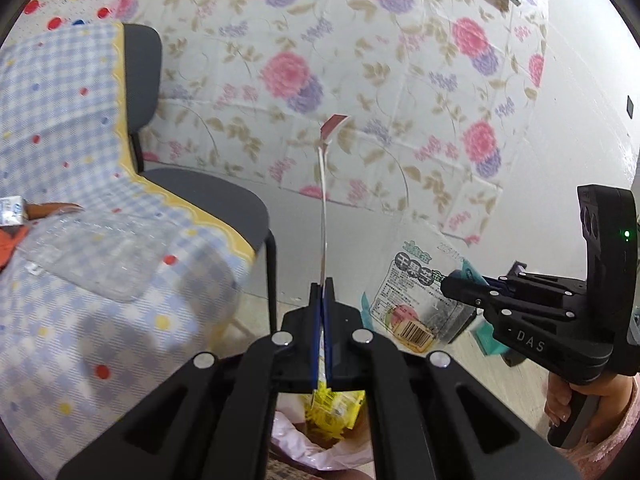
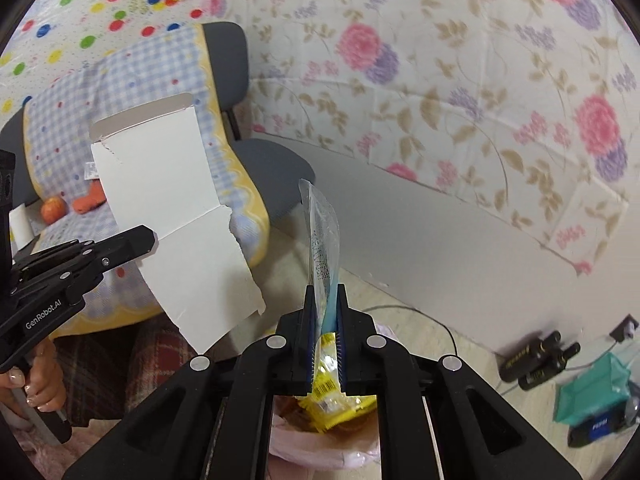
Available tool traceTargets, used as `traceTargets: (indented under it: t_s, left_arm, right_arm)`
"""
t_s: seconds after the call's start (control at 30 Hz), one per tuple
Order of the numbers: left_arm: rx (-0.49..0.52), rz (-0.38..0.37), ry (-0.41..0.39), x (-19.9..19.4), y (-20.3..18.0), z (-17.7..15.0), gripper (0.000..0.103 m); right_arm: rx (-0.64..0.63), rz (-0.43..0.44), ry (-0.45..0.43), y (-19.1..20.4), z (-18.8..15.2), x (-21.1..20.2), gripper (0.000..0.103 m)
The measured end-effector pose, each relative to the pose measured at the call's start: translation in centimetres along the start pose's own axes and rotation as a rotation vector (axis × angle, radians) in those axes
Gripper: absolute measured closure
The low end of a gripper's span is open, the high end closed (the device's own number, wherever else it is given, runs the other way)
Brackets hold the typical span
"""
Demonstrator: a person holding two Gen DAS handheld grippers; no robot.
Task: Collect trash
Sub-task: 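Carry red packet and plastic bag over the trash bin and open both grippers, then return the left gripper to the chair and grasp the orange knitted glove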
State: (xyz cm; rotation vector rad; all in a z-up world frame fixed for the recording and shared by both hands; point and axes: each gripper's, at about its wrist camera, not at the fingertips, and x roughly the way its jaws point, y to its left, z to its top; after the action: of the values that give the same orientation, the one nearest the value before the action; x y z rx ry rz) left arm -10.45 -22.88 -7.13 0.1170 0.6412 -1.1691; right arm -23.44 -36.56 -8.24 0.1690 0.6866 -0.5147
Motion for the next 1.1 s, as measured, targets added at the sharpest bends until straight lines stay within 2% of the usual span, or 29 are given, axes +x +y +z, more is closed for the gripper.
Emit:
traceTargets:
  t_s: [0.3,0.57,0.63,0.67,0.7,0.77,0.83,0.9,1.0,1.1]
  left_arm:
    - [0.049,-0.016,0.041,3.5,-2.4,-0.9,0.103]
    - [0.068,-0.019,0.047,5.7,-3.7,-0.7,0.102]
    - [0.063,-0.012,0.049,5.9,-3.5,-0.6,0.094]
    - [0.058,-0.006,0.047,5.8,-3.3,-0.5,0.092]
    - [0.050,0.005,0.042,5.5,-2.9,-0.3,0.089]
    - [0.035,0.024,0.028,4.8,-2.1,0.0,0.084]
    - [0.016,0.063,0.005,3.7,-1.0,0.5,0.073]
    - [0.013,0.116,-0.010,2.7,-0.2,0.9,0.068]
    - [0.009,0.176,-0.034,1.0,1.1,1.5,0.067]
    - [-0.018,0.202,-0.065,-0.8,2.6,2.0,0.066]
  right_arm:
    - [0.026,-0.043,0.051,-2.2,-2.0,2.1,0.090]
    - [0.033,-0.048,0.058,-3.6,-2.5,3.9,0.082]
    - [0.033,-0.053,0.066,-3.7,-2.5,4.5,0.073]
    - [0.031,-0.053,0.072,-3.6,-2.5,4.8,0.065]
    - [0.029,-0.052,0.074,-3.6,-2.6,5.1,0.063]
    - [0.028,-0.044,0.082,-3.3,-2.6,5.3,0.063]
    - [0.021,-0.043,0.081,-3.0,-2.4,5.3,0.062]
    - [0.015,-0.039,0.066,-2.7,-1.9,4.8,0.062]
    - [0.009,-0.036,0.042,-2.2,-0.9,4.1,0.062]
    - [-0.009,-0.020,0.029,-1.2,-0.2,3.9,0.062]
